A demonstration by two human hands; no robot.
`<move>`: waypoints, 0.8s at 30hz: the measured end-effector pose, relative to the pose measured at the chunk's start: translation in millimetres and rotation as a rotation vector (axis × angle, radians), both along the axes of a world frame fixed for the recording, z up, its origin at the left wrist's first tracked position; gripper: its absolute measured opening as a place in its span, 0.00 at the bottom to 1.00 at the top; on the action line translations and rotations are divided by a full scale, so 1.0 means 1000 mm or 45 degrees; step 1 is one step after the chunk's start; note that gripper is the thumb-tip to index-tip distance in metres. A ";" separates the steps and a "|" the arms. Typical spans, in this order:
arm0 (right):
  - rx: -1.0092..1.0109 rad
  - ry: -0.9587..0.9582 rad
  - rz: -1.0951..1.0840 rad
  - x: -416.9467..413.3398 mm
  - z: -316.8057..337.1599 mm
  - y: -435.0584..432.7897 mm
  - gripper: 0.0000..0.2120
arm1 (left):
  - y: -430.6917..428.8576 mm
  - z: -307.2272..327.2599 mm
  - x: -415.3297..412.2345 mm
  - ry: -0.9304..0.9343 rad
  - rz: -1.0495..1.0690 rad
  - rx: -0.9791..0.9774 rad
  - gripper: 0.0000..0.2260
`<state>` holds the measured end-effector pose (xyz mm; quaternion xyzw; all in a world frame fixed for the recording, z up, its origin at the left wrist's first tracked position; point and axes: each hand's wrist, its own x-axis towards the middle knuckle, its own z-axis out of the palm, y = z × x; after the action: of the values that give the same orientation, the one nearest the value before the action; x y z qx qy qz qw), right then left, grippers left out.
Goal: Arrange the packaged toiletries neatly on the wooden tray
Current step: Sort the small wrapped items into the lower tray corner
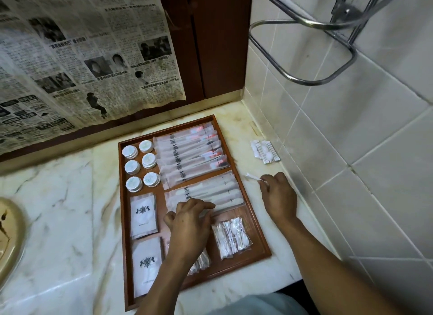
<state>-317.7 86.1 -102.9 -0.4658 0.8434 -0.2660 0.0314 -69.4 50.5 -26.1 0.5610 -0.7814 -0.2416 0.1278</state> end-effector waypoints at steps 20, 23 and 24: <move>-0.072 -1.039 0.271 0.076 0.100 0.060 0.06 | -0.003 0.058 -0.032 0.998 0.133 0.857 0.12; -0.003 -1.097 0.261 0.079 0.105 0.064 0.06 | -0.005 0.052 -0.027 0.988 0.113 0.900 0.09; -0.004 -1.120 0.243 0.080 0.107 0.064 0.05 | -0.004 0.051 -0.026 0.999 0.125 0.912 0.08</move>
<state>-237.5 150.4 4.0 -0.3842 0.7027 -0.4360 0.4105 -95.4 46.1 24.5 0.4730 -0.5164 -0.6785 0.2220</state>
